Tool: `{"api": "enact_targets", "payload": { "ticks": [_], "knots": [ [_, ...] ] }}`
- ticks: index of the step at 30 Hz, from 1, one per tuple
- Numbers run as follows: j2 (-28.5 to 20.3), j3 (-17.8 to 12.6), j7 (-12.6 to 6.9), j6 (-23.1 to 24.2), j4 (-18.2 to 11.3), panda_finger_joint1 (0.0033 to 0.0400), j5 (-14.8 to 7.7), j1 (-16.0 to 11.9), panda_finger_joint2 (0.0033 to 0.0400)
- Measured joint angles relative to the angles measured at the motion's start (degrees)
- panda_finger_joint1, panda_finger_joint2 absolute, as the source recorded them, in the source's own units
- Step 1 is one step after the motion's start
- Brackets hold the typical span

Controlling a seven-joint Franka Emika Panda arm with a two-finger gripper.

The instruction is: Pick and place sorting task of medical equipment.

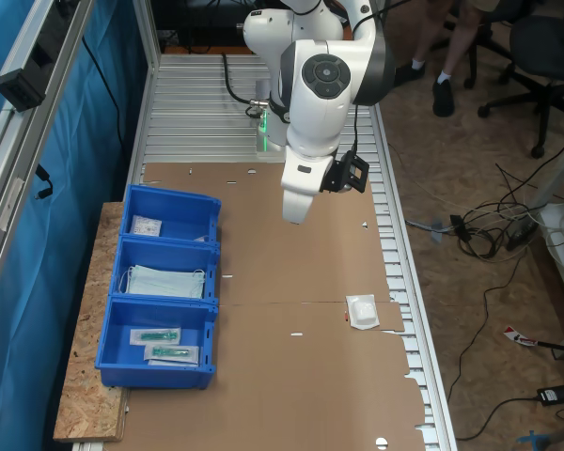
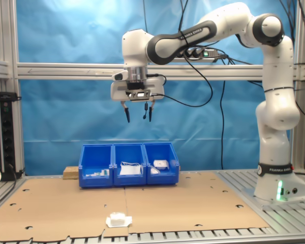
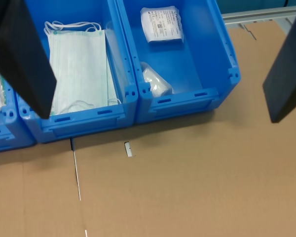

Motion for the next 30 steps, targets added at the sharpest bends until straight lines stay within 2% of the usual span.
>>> {"api": "enact_targets", "payload": {
  "ticks": [12, 17, 30],
  "knots": [
    [0.0, 0.2, 0.00, 0.0, 0.0, 0.0400, 0.0, 0.0, 0.0400],
    [0.4, 1.3, 0.00, 0.0, 0.0, 0.0400, 0.0, 0.0, 0.0400],
    [5.1, 3.8, 0.00, 1.6, 0.0, 0.0400, 0.0, 0.0, 0.0400]
  ]
}}
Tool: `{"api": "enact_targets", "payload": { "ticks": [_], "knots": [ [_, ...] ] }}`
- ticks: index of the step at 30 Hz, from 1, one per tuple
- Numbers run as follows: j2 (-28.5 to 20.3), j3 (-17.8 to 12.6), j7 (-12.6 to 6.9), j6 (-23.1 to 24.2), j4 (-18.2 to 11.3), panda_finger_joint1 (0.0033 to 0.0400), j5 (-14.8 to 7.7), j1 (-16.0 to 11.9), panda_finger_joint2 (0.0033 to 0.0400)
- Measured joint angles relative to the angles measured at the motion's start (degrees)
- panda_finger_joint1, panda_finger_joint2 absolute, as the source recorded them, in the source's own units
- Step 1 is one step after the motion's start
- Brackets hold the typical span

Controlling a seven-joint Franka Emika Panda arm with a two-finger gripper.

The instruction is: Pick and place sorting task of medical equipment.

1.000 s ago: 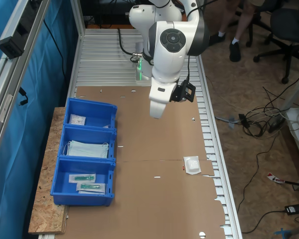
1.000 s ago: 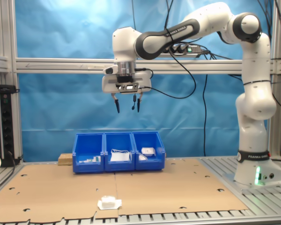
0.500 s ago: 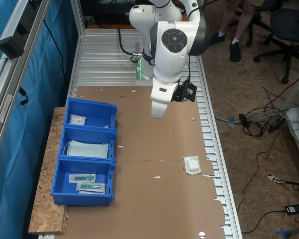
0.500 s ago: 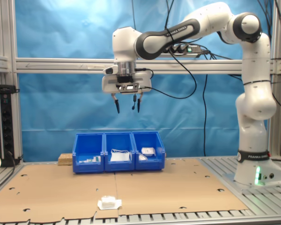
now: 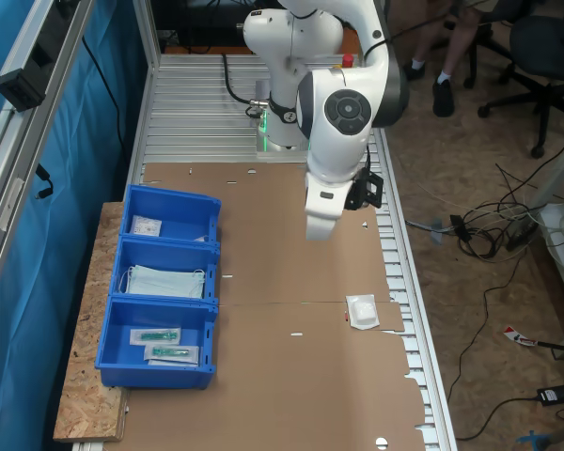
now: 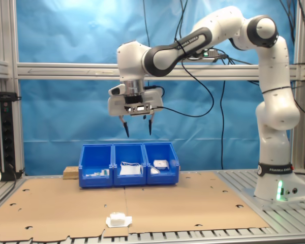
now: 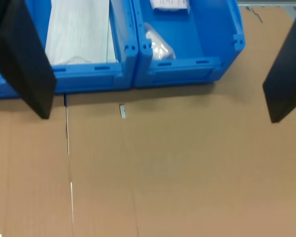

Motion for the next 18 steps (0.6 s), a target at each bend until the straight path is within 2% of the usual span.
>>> {"api": "enact_targets", "payload": {
  "ticks": [18],
  "knots": [
    [7.6, 1.5, 0.00, 6.2, 0.0, 0.0400, 0.0, 0.0, 0.0400]
  ]
}}
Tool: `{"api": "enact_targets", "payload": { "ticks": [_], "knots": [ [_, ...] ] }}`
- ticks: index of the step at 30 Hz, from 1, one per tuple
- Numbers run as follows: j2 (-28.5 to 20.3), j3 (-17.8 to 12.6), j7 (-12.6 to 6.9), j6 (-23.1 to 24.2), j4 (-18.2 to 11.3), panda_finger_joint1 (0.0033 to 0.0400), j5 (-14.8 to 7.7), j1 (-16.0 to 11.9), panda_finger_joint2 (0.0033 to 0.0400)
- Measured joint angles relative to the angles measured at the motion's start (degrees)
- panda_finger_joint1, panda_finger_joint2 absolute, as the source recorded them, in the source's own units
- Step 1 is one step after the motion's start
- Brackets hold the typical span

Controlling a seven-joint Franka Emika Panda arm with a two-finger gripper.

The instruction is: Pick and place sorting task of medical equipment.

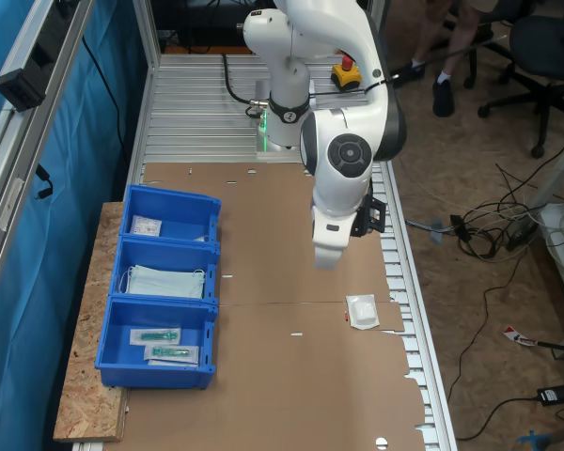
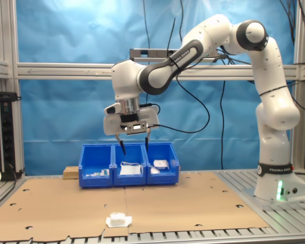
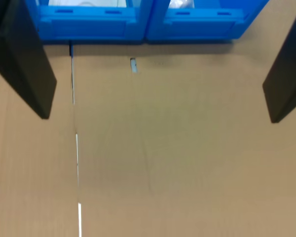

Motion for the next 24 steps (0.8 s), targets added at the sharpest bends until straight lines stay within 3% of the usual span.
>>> {"api": "enact_targets", "payload": {
  "ticks": [11, 24],
  "knots": [
    [3.4, 1.5, 0.00, 3.6, 0.0, 0.0400, 0.0, 0.7, 0.0400],
    [8.2, 2.2, 0.00, 14.2, -0.2, 0.0400, 0.0, 2.0, 0.0400]
  ]
}}
